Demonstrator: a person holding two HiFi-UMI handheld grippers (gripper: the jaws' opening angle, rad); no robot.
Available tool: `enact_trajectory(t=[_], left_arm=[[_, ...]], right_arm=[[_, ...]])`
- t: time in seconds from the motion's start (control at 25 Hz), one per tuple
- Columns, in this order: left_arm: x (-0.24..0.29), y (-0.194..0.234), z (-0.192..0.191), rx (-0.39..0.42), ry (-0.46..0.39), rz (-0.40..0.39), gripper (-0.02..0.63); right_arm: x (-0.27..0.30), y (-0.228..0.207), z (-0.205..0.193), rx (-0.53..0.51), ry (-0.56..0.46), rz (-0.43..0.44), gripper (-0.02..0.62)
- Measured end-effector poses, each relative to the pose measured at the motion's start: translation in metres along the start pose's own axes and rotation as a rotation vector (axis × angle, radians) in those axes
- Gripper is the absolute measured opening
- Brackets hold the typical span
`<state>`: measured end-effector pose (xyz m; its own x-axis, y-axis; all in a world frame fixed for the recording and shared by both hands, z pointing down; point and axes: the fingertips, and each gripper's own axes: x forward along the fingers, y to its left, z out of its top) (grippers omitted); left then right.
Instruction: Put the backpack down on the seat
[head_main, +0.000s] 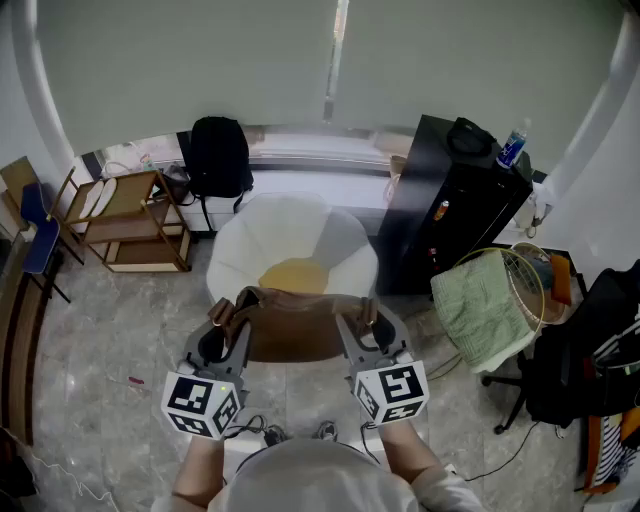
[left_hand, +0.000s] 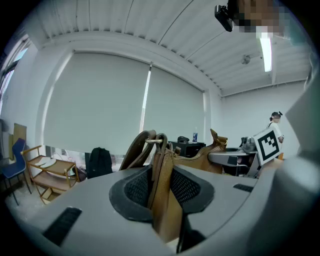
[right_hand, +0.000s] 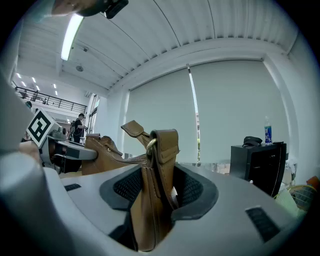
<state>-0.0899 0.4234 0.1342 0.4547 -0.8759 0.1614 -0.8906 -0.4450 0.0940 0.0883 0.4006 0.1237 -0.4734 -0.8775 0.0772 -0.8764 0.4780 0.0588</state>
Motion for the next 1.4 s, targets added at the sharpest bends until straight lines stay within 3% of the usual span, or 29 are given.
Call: enact_trajectory(t=[0.56,1.0,1.4], left_arm=[[0.007,-0.017,-0.005,-0.008,0.016,0.042,0.115],[0.033,-0.034,-0.025,-0.064,0.036,0.106,0.115],[0.067,0.0,-0.027,-0.074,0.05,0.074,0.115]], right_arm=[[-0.007,-0.017,-0.007,0.05,-0.004,0.056,0.212],[0.006,-0.051,-0.024,0.058,0.024,0.135,0.212],[0.047,-0.057,-0.028,0.063,0.036,0.098,0.212]])
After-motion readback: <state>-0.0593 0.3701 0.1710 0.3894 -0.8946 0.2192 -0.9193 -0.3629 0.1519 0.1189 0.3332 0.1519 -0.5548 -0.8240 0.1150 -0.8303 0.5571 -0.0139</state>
